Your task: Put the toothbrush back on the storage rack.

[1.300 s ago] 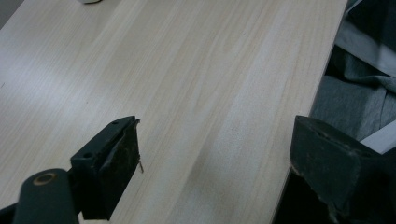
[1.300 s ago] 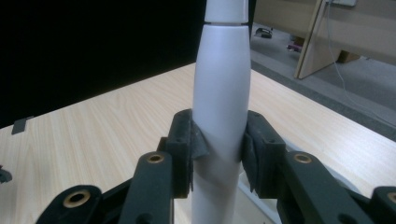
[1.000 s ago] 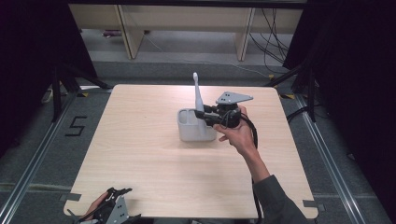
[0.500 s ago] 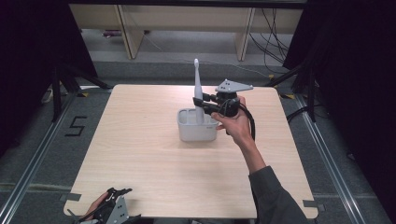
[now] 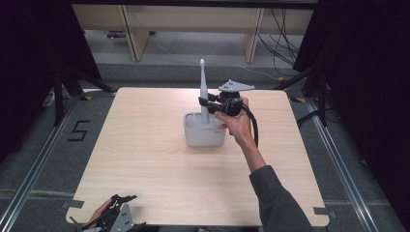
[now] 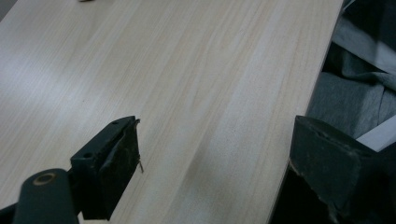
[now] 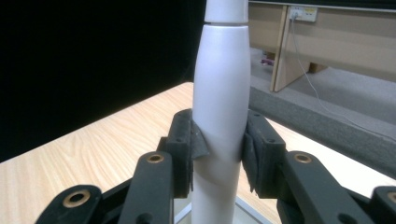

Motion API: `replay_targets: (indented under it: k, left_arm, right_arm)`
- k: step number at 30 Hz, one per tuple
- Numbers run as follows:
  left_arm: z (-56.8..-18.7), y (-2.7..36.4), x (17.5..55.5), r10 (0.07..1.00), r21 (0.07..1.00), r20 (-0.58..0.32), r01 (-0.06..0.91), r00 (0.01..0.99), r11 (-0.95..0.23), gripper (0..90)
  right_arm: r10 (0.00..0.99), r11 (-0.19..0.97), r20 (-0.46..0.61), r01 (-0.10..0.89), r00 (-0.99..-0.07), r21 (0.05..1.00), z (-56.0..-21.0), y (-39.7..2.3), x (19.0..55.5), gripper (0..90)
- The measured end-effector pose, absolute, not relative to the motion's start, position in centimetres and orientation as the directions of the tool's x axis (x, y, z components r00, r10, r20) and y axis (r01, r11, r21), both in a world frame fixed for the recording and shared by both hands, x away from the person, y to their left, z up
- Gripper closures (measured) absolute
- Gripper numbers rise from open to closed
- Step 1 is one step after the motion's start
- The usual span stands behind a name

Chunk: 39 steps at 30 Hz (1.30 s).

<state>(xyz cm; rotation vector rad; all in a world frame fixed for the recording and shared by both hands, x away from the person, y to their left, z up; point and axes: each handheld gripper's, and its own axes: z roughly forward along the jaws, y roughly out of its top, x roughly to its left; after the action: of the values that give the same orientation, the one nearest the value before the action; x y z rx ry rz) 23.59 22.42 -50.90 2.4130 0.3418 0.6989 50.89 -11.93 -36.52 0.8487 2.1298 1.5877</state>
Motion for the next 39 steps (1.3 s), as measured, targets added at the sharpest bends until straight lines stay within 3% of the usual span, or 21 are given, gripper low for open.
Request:
replay_targets:
  k: [25,39]
  left_arm:
    - [-51.0,22.4,23.6,0.385,0.609,0.396,0.075,0.833,-0.79,15.3]
    - [-50.8,22.4,23.6,0.385,0.61,0.405,0.068,0.829,-0.79,15.3]
  right_arm:
    - [0.66,0.257,0.048,0.285,-0.75,0.924,-40.6,-10.8,51.9,66.7]
    - [0.676,0.31,0.054,0.35,-0.735,0.884,-41.4,-10.1,51.5,66.5]
